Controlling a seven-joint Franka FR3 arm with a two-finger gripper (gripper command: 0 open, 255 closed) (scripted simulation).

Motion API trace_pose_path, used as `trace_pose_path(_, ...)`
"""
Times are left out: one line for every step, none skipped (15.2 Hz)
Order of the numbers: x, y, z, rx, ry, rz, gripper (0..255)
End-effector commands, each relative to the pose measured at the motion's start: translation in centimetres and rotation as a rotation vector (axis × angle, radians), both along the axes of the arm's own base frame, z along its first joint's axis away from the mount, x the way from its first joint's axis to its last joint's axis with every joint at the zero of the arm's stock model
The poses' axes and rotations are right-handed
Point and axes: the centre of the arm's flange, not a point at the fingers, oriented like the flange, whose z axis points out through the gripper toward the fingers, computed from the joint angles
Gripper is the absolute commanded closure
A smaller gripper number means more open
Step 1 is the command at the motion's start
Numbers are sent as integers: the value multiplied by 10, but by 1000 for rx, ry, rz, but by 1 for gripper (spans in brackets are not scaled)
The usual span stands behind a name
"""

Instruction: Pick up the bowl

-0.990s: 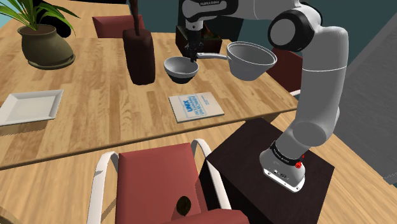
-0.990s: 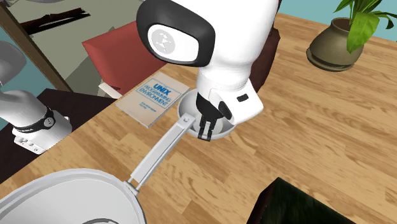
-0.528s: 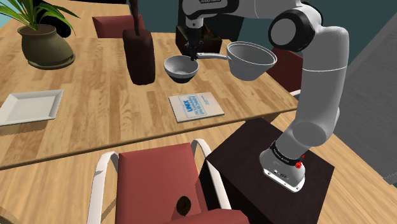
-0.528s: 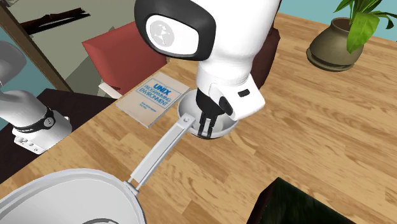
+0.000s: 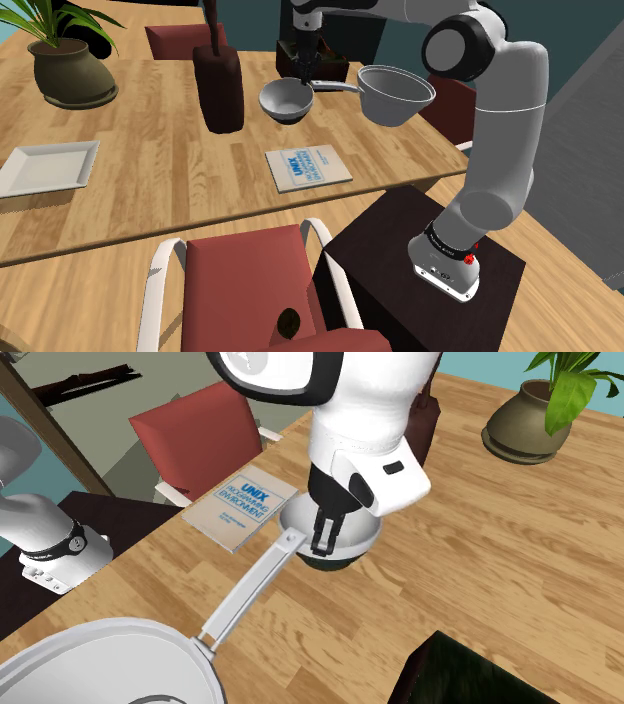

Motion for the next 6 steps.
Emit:
trace_pose_path(-1, 1, 12, 1, -3, 1, 255)
trace_pose_path(-1, 1, 18, 1, -3, 1, 255)
trace_pose_path(-1, 1, 23, 1, -3, 1, 255)
trace_pose_path(-1, 1, 28, 1, -3, 1, 255)
trace_pose_path(-1, 1, 29, 1, -3, 1, 255)
trace_pose_path(-1, 1, 29, 1, -3, 1, 255)
